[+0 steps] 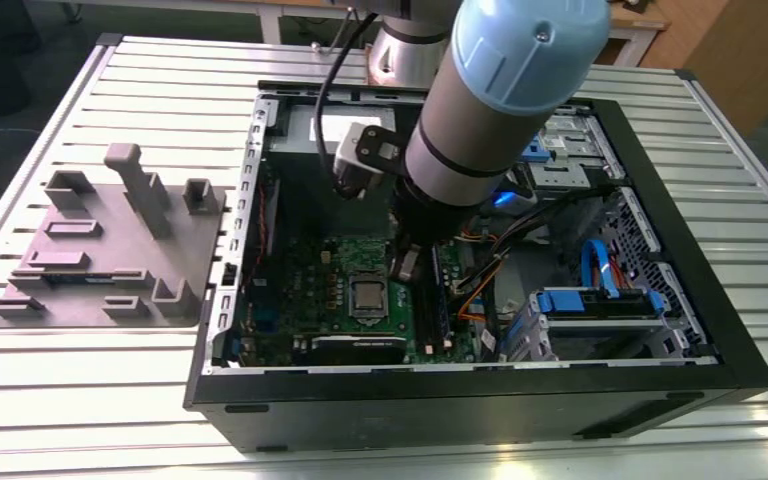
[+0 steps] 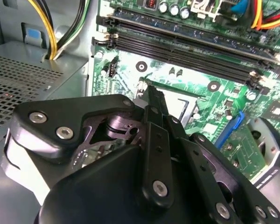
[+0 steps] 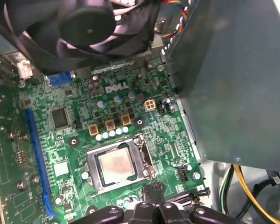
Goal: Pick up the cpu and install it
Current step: 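Install the first cpu locking lever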
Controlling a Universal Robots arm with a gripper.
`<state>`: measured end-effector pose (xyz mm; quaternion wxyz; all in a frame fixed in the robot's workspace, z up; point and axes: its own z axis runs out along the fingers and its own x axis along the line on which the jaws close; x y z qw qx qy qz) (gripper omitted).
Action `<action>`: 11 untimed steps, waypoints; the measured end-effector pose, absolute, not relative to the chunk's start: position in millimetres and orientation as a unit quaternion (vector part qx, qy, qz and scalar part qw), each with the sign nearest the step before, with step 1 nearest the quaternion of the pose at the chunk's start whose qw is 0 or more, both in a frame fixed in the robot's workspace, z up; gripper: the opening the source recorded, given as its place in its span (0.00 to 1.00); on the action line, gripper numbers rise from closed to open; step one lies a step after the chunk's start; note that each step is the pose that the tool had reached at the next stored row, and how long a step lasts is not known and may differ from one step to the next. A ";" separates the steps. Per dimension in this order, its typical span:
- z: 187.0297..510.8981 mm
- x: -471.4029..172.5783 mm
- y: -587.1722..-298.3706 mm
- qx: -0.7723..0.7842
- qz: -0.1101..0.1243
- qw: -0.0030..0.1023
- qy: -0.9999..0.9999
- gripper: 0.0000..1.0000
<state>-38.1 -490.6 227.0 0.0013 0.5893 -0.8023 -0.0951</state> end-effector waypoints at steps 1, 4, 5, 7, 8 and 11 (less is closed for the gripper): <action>226.8 -38.1 -490.9 0.592 -0.094 -0.001 -0.801 0.11; 226.3 -38.4 -491.4 0.598 -0.091 -0.004 -0.796 0.11; 226.2 -39.2 -491.6 0.600 -0.091 -0.004 -0.795 0.11; 225.9 -41.4 -491.8 0.601 -0.092 -0.005 -0.794 0.11; 225.9 -41.5 -492.1 0.602 -0.091 -0.004 -0.793 0.11; 225.6 -41.7 -493.4 0.606 -0.091 -0.004 -0.790 0.11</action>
